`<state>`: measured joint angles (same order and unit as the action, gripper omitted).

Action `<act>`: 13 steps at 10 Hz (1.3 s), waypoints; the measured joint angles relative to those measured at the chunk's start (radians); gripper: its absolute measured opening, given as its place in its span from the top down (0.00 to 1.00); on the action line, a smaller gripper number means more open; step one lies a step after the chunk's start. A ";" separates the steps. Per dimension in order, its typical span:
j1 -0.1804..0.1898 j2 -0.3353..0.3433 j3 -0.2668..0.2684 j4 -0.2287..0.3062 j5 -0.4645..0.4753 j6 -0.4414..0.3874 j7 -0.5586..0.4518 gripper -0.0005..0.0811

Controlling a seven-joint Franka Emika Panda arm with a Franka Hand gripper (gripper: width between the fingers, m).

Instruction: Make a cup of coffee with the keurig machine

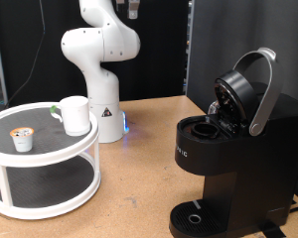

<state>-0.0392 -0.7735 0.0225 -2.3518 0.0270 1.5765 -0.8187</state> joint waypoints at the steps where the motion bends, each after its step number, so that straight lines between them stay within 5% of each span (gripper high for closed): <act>1: -0.001 0.000 -0.003 0.000 0.000 0.002 -0.002 0.01; 7: -0.046 0.016 -0.160 0.009 -0.082 0.057 -0.193 0.01; 10: -0.048 0.025 -0.170 0.008 -0.090 0.064 -0.215 0.01; 13: -0.072 0.063 -0.215 -0.016 -0.120 0.161 -0.235 0.01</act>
<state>-0.1109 -0.7108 -0.1926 -2.3673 -0.0931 1.7378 -1.0540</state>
